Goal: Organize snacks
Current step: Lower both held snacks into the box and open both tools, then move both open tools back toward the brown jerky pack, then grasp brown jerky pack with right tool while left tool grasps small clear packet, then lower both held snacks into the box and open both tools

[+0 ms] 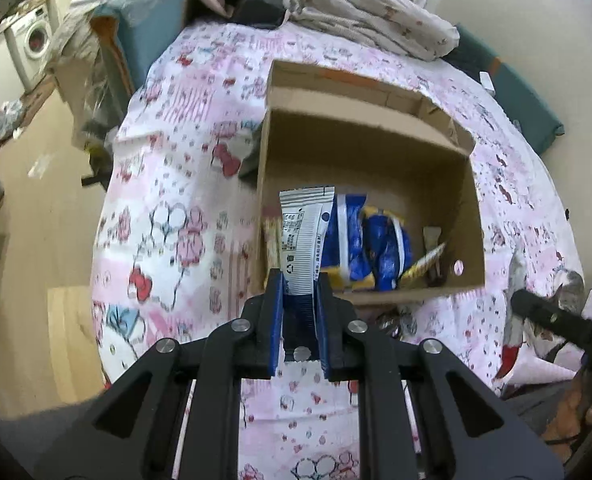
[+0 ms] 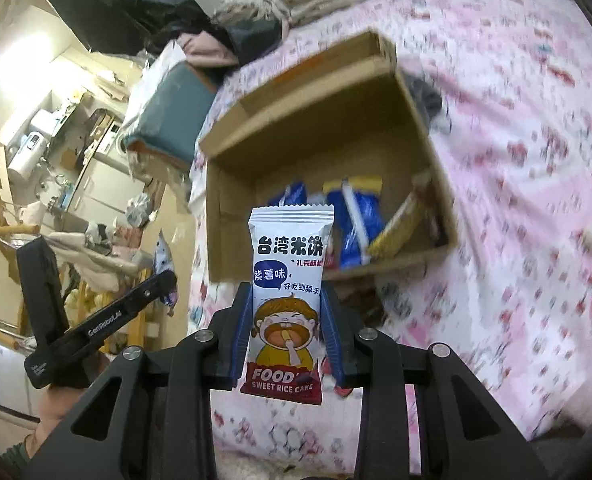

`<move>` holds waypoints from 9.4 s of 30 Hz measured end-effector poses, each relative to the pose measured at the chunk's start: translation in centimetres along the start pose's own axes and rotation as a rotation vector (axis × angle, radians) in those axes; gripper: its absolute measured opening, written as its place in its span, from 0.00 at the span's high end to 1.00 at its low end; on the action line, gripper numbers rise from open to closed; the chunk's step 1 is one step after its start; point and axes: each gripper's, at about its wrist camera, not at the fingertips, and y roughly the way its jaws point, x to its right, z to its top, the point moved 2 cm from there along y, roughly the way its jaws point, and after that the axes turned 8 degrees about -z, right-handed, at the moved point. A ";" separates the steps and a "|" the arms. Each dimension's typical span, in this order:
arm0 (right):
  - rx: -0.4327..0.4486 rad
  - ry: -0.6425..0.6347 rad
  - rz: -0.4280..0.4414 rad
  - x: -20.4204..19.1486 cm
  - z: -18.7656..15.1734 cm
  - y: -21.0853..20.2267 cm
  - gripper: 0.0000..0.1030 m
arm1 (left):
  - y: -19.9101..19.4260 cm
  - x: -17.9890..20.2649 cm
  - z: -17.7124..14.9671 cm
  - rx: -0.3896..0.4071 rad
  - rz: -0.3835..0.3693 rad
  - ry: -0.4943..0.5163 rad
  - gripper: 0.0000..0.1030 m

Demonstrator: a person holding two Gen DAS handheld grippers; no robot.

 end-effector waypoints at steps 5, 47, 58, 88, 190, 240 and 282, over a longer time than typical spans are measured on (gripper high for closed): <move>0.037 -0.005 -0.011 -0.2 2.9 -0.1 0.67 | 0.6 0.9 2.0 0.015 -0.002 0.024 0.88; 0.002 -0.001 -0.063 2.2 4.7 9.8 0.64 | 9.6 1.6 3.0 -0.028 0.019 0.086 0.87; 0.056 -0.014 -0.105 2.1 4.9 9.1 0.29 | 8.7 1.7 3.0 0.011 -0.010 0.078 0.35; 0.019 0.056 -0.161 3.8 0.4 5.6 0.29 | 4.9 1.2 -0.8 0.025 0.009 0.070 0.32; -0.265 0.073 -0.287 2.1 -9.4 14.6 0.79 | 14.7 -0.3 -6.7 -0.199 0.051 0.023 0.32; 0.044 0.017 0.008 0.8 1.1 -0.1 0.88 | 0.2 1.0 -2.2 0.095 -0.050 0.075 0.90; 0.202 -0.036 -0.050 1.0 4.0 1.5 0.24 | 1.9 1.0 1.4 0.171 0.003 0.134 0.26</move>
